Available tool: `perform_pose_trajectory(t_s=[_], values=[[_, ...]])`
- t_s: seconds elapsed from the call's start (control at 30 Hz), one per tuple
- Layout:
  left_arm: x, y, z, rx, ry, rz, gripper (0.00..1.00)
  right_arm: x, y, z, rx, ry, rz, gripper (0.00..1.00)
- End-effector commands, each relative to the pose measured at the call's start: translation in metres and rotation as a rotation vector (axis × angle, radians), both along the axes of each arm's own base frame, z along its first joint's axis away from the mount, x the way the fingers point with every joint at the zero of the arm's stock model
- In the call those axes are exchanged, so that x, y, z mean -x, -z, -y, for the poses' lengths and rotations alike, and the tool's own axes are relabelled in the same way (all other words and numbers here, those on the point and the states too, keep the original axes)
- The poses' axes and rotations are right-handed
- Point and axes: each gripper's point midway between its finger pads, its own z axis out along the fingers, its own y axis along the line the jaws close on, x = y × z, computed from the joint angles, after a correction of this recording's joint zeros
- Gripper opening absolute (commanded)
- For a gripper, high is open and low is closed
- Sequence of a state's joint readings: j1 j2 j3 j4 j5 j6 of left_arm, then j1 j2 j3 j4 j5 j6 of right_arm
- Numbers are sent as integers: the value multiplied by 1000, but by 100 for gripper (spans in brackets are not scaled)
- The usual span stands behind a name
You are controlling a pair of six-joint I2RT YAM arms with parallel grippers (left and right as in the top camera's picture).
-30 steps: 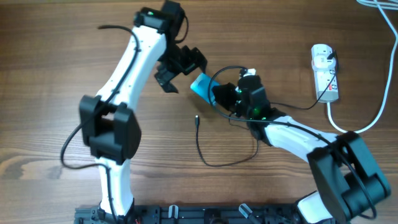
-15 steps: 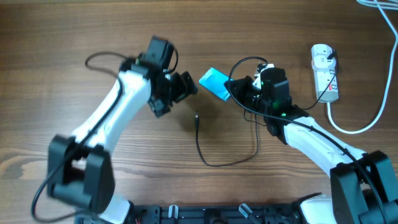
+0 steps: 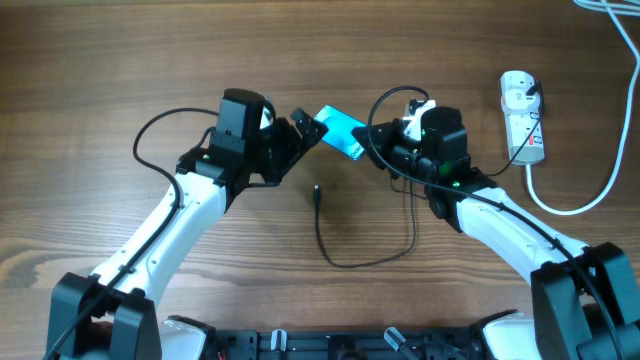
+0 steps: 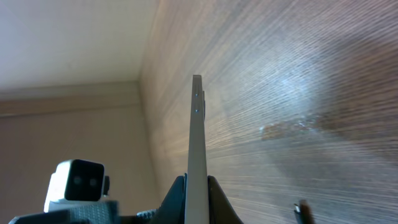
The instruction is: Plug charger to phone and switch on socket
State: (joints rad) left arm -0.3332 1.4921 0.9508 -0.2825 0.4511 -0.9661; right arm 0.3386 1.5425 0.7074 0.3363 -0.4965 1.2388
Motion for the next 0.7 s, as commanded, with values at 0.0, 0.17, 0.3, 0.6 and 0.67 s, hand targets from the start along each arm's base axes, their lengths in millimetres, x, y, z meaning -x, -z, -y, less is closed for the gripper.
perform_pose_trajectory(t_s=[0.0,0.17,0.3,0.6,0.67], values=[[-7,-12,4,60,-23,23,100,-3,-29,-5,-83,3,36,4],[-17,-18,3,97,-101,21,100,-7,-39,-7,-135,24,40,4],[-27,-25,2,129,-156,35,100,-10,-46,-8,-164,33,53,4],[-41,-34,-3,175,-260,46,100,-11,-61,-23,-202,57,102,4],[-44,-39,-3,196,-272,57,100,-9,-63,-27,-205,57,108,4]])
